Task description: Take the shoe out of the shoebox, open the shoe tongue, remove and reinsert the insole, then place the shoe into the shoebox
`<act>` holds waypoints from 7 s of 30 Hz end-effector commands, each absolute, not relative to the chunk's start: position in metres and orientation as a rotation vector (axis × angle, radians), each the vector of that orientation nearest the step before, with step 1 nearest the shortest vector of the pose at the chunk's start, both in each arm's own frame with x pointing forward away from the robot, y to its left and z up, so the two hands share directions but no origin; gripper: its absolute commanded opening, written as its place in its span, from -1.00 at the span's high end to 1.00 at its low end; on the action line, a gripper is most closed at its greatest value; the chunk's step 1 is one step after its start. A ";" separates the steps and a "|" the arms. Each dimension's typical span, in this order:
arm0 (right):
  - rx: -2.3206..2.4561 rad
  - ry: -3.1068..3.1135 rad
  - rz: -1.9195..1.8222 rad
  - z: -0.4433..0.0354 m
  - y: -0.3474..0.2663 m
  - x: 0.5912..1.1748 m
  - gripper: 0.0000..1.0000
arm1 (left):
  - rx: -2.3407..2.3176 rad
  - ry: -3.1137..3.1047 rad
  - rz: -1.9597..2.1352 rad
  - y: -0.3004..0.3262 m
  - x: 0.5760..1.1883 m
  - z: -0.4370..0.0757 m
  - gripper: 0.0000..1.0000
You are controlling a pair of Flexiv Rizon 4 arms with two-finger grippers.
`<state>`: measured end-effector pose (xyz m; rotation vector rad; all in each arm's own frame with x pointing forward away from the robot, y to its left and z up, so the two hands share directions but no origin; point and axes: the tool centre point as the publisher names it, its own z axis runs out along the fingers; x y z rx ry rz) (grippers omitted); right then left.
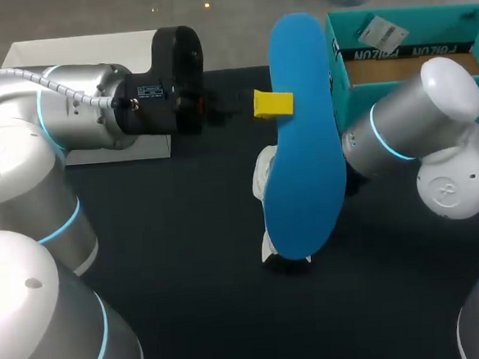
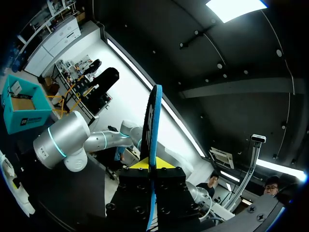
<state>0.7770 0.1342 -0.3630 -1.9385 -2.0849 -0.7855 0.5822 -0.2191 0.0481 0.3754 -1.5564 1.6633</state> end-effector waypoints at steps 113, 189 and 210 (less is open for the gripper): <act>-1.301 -1.308 -1.294 -0.103 0.066 0.802 -1.00 | -0.188 -1.963 2.080 -0.224 0.610 0.027 1.00; -1.294 -1.335 -1.267 -0.099 0.074 0.805 -1.00 | -2.621 -2.382 1.921 -0.239 0.714 -0.090 1.00; -1.248 -1.334 -1.266 -0.100 0.094 0.804 0.00 | -2.627 -2.499 1.880 -0.275 0.735 -0.115 1.00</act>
